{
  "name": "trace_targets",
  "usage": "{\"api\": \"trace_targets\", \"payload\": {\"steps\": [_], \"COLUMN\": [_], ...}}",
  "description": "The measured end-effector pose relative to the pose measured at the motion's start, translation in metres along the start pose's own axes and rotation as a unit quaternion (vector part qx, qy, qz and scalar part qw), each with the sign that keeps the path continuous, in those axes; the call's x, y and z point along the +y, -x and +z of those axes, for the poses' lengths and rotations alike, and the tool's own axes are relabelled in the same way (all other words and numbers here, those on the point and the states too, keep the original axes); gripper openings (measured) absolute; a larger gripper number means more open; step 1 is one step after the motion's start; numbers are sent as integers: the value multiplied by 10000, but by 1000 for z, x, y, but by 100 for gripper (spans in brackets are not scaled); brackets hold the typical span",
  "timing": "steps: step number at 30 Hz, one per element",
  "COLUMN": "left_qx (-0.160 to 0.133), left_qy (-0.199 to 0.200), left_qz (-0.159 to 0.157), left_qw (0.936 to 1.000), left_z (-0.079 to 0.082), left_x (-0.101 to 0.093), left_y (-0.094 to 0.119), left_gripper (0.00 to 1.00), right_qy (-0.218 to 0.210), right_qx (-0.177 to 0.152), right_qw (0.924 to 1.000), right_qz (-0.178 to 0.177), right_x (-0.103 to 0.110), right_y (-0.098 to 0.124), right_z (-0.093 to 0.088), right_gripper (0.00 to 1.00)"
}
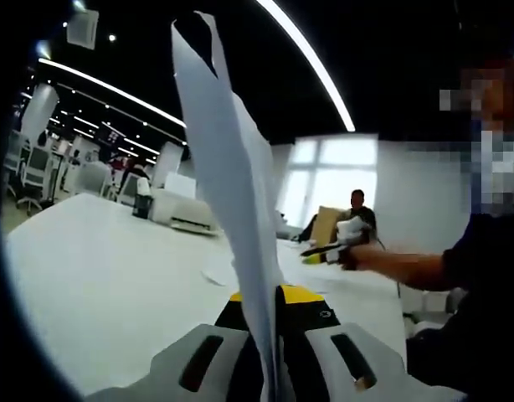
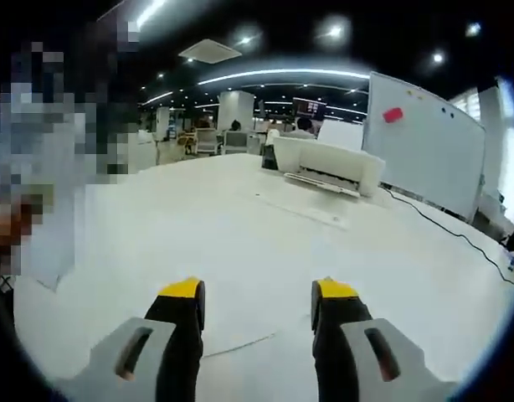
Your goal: Organize the stack of printing papers by aligning and flattening the scattered papers on the table
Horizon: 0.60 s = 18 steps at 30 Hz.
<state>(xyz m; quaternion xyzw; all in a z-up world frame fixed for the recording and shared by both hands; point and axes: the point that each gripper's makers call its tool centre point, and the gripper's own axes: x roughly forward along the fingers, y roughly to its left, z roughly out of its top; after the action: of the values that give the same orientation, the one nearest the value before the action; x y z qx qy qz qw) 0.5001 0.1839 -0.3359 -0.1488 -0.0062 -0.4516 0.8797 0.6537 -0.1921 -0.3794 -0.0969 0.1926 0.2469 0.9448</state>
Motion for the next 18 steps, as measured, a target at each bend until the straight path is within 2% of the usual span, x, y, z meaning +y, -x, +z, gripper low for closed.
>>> {"api": "trace_targets", "payload": {"steps": [4, 18], "left_qx": [-13, -41], "left_qy": [4, 30], "left_qz": [-7, -24], "left_qw": [10000, 10000], "left_z": [0, 1], "left_x": [0, 0], "left_y": [0, 0], "left_gripper": [6, 6], "right_qy": [-16, -288], "right_qx": [68, 4], "right_qw": [10000, 9996], "right_qz": [-19, -1], "right_x": [-5, -14], "right_y": [-6, -26], "right_z": [-7, -14], "right_gripper": [47, 47]}}
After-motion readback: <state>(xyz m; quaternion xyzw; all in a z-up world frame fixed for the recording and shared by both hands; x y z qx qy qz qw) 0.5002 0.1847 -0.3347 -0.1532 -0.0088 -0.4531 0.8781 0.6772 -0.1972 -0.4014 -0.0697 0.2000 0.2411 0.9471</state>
